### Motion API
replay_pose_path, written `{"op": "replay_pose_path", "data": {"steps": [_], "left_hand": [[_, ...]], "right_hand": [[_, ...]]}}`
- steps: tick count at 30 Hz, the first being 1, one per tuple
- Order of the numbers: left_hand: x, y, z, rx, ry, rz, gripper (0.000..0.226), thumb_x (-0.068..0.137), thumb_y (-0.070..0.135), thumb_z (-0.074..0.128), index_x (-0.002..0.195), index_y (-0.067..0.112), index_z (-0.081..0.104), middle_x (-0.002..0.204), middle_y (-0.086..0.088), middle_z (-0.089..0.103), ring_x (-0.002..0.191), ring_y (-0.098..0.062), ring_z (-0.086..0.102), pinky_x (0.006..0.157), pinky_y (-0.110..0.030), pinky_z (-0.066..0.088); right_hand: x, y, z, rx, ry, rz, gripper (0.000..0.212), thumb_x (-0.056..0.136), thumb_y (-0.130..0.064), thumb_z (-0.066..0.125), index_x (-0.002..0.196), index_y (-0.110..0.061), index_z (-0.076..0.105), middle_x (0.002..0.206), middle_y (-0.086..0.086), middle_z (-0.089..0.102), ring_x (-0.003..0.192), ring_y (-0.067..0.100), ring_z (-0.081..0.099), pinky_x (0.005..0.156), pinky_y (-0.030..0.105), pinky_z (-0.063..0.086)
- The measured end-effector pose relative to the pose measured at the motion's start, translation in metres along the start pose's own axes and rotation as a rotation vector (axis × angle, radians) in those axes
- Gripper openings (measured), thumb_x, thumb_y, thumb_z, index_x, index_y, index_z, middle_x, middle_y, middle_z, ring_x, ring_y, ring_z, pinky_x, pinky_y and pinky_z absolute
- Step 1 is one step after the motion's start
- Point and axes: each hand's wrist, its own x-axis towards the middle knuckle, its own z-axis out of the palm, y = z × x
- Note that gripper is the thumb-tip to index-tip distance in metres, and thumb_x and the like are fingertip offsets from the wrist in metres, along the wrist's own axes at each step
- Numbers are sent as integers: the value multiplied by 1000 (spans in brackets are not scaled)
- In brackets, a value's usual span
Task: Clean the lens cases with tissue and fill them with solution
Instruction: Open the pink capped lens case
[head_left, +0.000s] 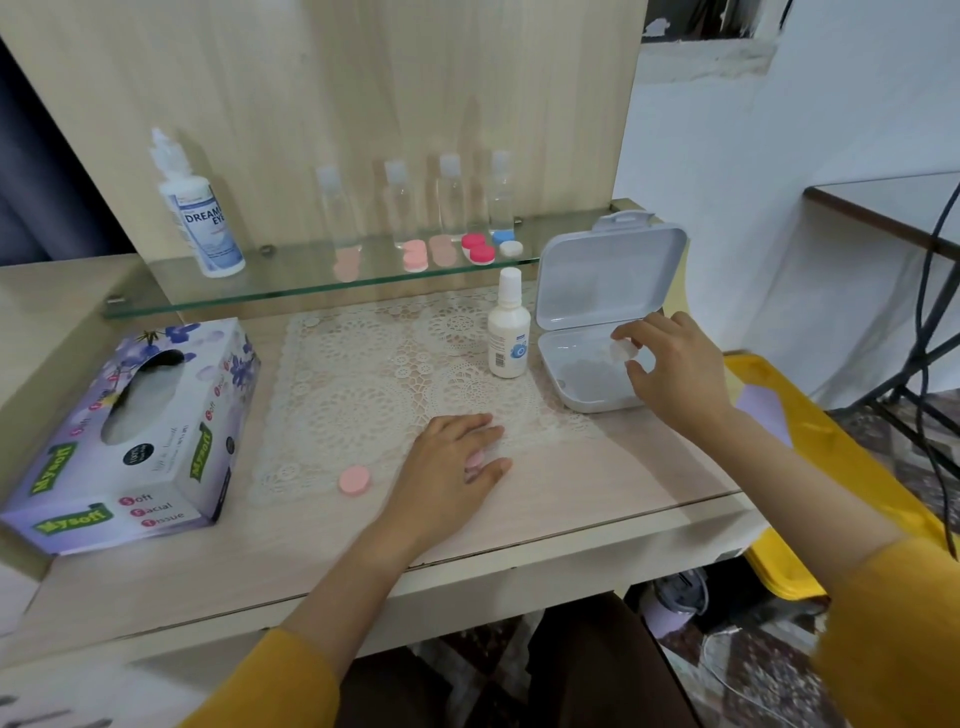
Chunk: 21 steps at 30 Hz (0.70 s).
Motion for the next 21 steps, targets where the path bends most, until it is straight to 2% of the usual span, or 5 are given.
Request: {"op": "replay_pose_path", "data": {"steps": [4,9,16,19,21], "left_hand": [[0,0,0,-4,2,-2,41,88,36,56,127,23,54,137,12,46,124,-8,33,103,-13,16],[0,1,0,-3,-5,-7,42,89,37,55,129,23,52,138,13,44,125,-6,31,103,-13,16],[-2,1,-1,-3,-7,-8,42,89,37,54,129,23,52,138,13,44,125,-6,31,103,-12,15],[-1,3,-2,-23,-3,-20,39,91,37,51,127,21,55,137,12,46,124,-6,31,101,-10,16],[0,5,-3,-50,-11,-33,37,93,36,48,125,20,56,136,10,47,124,-6,32,100,-10,16]], "right_hand": [[-1,2,-1,-5,-7,-4,36,57,14,67,86,-8,67,77,4,66,68,30,51,51,24,27],[-1,2,-2,-9,-1,-1,37,55,15,67,85,-7,67,76,5,66,67,30,52,48,14,16],[-1,3,-2,-15,26,13,35,57,14,67,85,-7,67,79,6,66,67,31,52,51,10,19],[-1,3,-2,-6,27,14,34,57,13,68,86,-6,67,78,7,65,67,30,52,45,15,21],[-2,2,-1,14,31,22,32,59,10,70,87,-5,65,76,8,63,67,31,53,47,22,31]]}}
